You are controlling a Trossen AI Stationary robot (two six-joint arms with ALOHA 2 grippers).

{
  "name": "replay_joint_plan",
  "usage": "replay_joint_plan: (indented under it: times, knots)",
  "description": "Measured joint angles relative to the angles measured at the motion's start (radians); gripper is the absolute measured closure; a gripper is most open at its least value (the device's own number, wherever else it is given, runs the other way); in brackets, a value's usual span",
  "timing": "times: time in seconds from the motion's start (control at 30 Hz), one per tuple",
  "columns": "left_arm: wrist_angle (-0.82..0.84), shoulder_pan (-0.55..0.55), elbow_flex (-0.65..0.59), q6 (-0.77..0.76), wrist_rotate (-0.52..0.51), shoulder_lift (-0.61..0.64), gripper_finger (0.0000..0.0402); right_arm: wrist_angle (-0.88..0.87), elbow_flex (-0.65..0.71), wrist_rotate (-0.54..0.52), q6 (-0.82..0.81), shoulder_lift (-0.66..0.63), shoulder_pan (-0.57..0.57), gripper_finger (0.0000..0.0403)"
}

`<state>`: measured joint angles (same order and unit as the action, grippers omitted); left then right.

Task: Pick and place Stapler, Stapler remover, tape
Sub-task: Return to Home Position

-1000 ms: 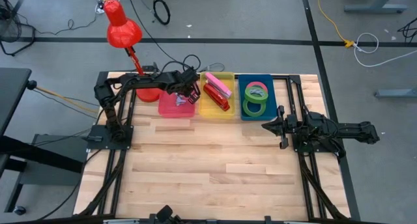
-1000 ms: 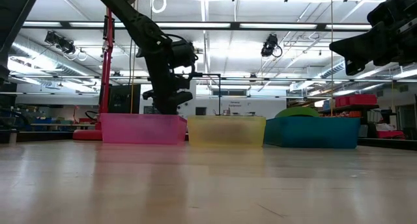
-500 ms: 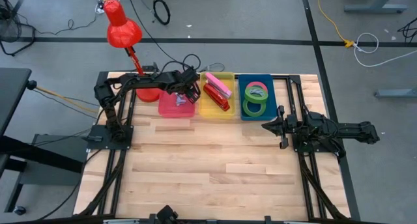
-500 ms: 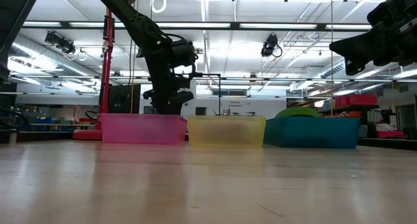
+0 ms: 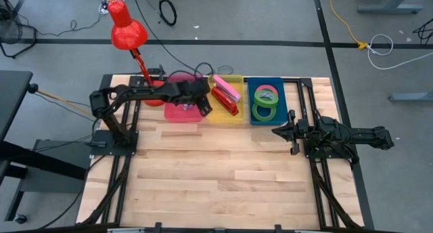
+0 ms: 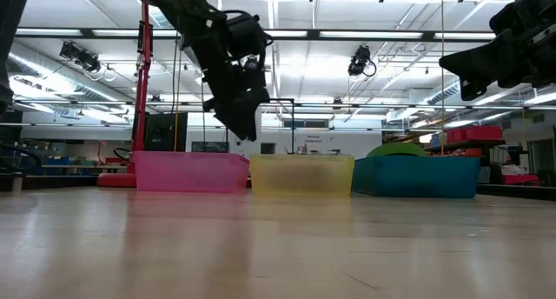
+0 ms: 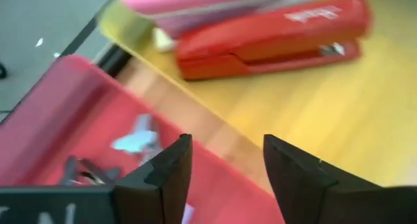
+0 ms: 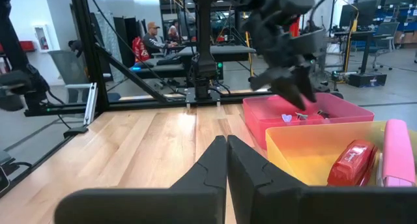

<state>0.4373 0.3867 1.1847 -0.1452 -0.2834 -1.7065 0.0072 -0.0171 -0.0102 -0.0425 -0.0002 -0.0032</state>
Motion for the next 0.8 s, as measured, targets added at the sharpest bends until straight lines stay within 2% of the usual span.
replay_joint_plan:
  times: [0.3, 0.6, 0.7, 0.8]
  knots:
    - [0.043, -0.201, 0.0, 0.0, 0.0, 0.0, 0.0267, 0.0, 0.0, 0.0, 0.0, 0.0, 0.0, 0.0387]
    - [0.195, -0.401, 0.0, -0.005, -0.034, -0.002, 0.033, 0.0, 0.0, 0.0, 0.0, 0.0, 0.0, 0.0387]
    - [0.204, -0.455, -0.003, -0.016, -0.043, -0.01, 0.0351, 0.0, 0.0, 0.0, 0.0, 0.0, 0.0, 0.0387]
    - [0.11, -0.502, -0.044, -0.016, -0.052, -0.008, 0.0374, 0.0, 0.0, 0.0, 0.0, 0.0, 0.0, 0.0387]
